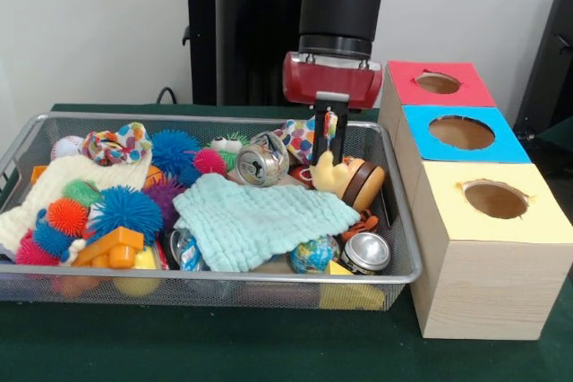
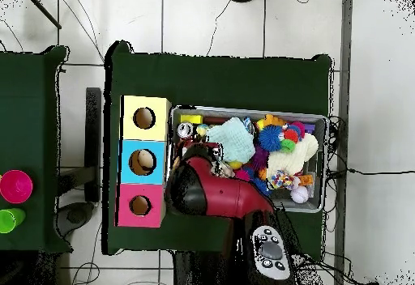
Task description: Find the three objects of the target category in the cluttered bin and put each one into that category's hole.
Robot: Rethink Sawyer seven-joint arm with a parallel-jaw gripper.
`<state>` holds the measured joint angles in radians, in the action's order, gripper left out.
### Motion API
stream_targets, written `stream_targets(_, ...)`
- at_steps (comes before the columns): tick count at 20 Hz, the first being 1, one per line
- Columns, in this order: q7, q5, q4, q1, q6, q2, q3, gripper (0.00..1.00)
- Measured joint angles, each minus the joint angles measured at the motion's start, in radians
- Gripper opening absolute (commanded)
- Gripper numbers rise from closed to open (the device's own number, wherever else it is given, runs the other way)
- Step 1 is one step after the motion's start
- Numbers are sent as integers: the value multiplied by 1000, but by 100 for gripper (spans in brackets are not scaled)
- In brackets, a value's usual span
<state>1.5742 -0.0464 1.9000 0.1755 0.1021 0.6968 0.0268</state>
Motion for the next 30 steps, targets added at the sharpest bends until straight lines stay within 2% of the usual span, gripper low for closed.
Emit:
stream_targets(8,0,59,51,-62,-57,58,23,0)
stream_targets(15,2,128,108,-153,-86,110,64,0)
stream_targets(30,3,203,216,-214,-85,135,79,0)
